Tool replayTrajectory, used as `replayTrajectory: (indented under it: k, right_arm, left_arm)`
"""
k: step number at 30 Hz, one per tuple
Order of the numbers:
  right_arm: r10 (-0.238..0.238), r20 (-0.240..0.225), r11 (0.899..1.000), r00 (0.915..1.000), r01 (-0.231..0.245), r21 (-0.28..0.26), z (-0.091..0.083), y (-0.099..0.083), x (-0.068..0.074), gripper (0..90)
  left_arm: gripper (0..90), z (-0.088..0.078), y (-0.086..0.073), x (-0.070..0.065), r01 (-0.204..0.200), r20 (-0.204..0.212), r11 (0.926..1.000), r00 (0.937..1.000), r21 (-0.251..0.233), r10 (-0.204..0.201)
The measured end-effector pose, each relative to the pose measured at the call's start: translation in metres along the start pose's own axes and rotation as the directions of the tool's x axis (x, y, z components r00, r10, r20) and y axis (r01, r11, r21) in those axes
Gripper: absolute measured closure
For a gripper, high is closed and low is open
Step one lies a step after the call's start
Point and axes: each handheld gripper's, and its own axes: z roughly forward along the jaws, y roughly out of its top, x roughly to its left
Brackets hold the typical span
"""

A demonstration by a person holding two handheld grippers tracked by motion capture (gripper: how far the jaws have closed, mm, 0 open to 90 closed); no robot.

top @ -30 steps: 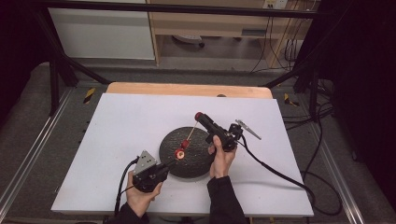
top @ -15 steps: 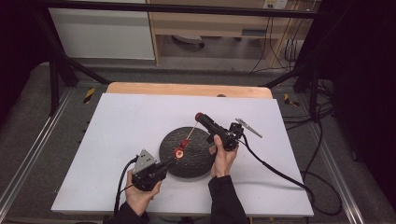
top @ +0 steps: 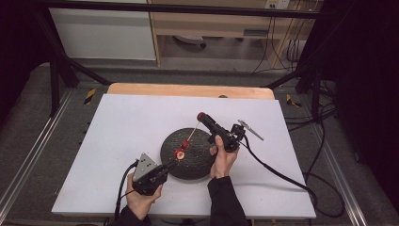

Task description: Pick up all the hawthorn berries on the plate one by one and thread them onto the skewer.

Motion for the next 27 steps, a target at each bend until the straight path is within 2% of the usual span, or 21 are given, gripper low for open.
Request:
replayTrajectory:
  k: [6, 10, 13, 17, 21, 27]
  right_arm:
    - [0.032, -0.016, 0.999, 0.9994, -0.032, 0.014, 0.0000, 0.0012, 0.0004, 64.0]
    - [0.052, -0.019, 0.998, 0.9985, -0.051, 0.021, 0.0003, -0.0016, -0.0004, 64.1]
    - [0.041, -0.017, 0.999, 0.9990, -0.041, 0.035, -0.0006, -0.0022, 0.0005, 64.3]
    - [0.000, -0.009, 0.999, 1.0000, 0.001, 0.046, -0.0021, -0.0028, 0.0013, 64.5]
    - [-0.019, -0.013, 0.998, 0.9997, 0.020, 0.053, -0.0039, -0.0046, 0.0031, 64.7]
    - [-0.036, -0.017, 0.995, 0.9992, 0.037, 0.090, -0.0061, -0.0072, 0.0046, 65.0]
  left_arm:
    - [88.4, 0.0005, -0.0019, -0.0012, 0.004, -0.010, 0.9996, 0.9999, -0.028, -0.004]
    - [88.3, 0.0044, -0.0032, -0.0037, 0.001, -0.010, 0.9999, 0.9999, -0.011, -0.002]
    - [88.4, 0.0064, -0.0030, -0.0023, 0.015, -0.003, 0.9999, 0.9999, 0.004, -0.015]
    - [88.6, 0.0045, 0.0010, -0.0021, 0.010, -0.002, 0.9998, 0.9999, 0.016, -0.010]
    - [88.7, 0.0054, 0.0013, 0.0024, 0.009, 0.006, 0.9991, 0.9999, 0.041, -0.009]
    - [88.7, 0.0068, -0.0008, 0.0020, -0.020, 0.018, 0.9977, 0.9997, 0.064, 0.019]
